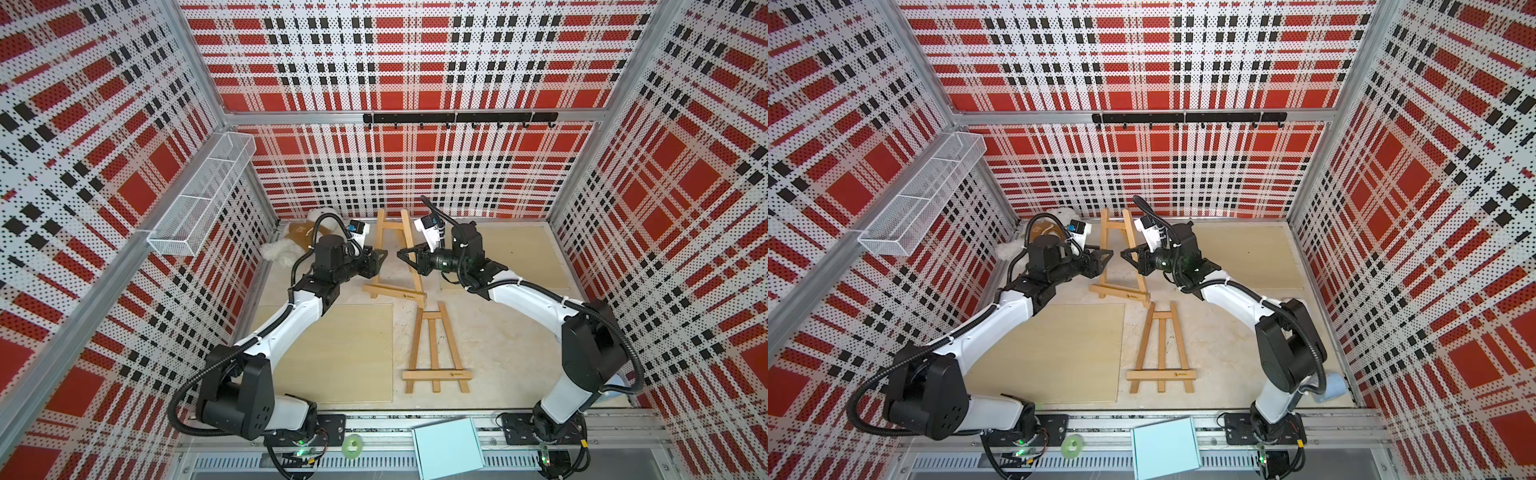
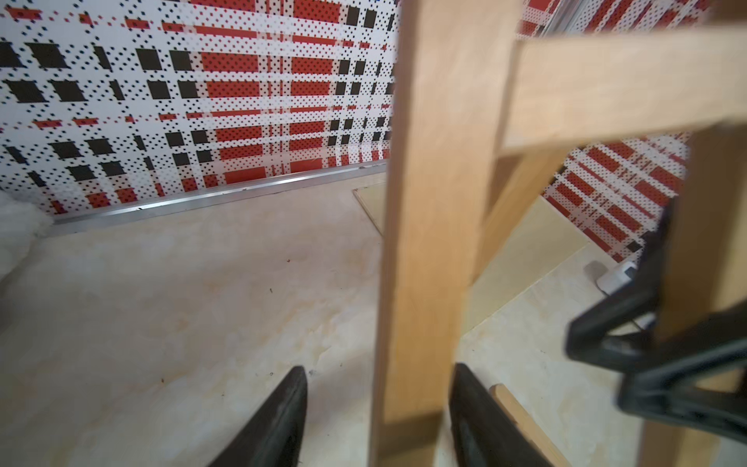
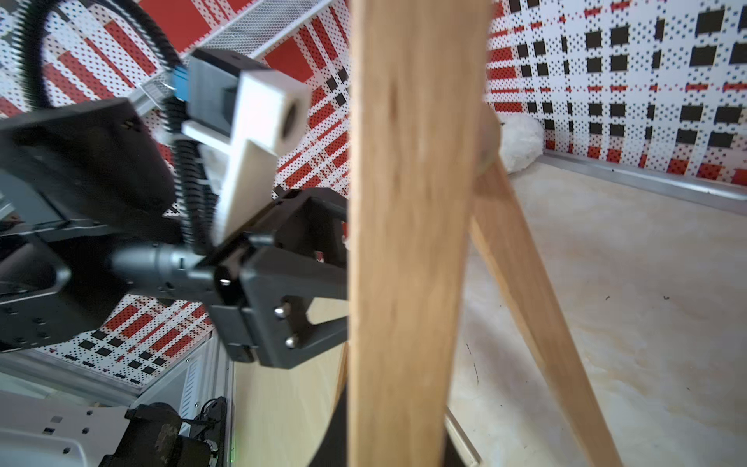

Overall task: Disassemble the easel
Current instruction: Fold up the easel.

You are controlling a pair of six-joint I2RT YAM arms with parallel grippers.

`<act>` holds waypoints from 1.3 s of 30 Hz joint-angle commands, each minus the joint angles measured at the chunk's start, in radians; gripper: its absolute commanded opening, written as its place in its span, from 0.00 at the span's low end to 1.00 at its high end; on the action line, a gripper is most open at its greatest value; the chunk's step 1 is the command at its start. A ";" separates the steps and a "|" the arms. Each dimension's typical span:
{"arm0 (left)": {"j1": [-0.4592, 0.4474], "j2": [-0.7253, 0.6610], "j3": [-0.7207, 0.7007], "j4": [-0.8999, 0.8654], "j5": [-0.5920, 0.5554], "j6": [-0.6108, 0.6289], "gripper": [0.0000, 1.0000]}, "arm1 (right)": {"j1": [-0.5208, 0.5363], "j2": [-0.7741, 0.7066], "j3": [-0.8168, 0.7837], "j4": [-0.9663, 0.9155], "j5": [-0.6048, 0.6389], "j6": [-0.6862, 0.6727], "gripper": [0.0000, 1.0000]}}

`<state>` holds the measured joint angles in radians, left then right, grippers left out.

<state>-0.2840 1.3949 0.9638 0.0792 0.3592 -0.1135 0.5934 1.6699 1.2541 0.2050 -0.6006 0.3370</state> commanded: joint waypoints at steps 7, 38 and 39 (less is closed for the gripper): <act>-0.045 -0.034 0.015 0.068 0.014 0.032 0.28 | 0.006 -0.150 -0.029 0.068 -0.016 -0.039 0.13; -0.042 -0.081 0.127 0.067 0.354 -0.016 0.02 | -0.085 -0.171 0.013 -0.146 0.196 0.002 0.25; -0.046 -0.082 0.128 0.062 0.325 -0.020 0.03 | -0.078 -0.161 0.007 -0.113 0.162 0.024 0.23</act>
<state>-0.3069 1.3159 1.0447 0.0967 0.6952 -0.1036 0.5056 1.4929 1.2213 -0.0227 -0.3408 0.3038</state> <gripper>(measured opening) 0.223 0.239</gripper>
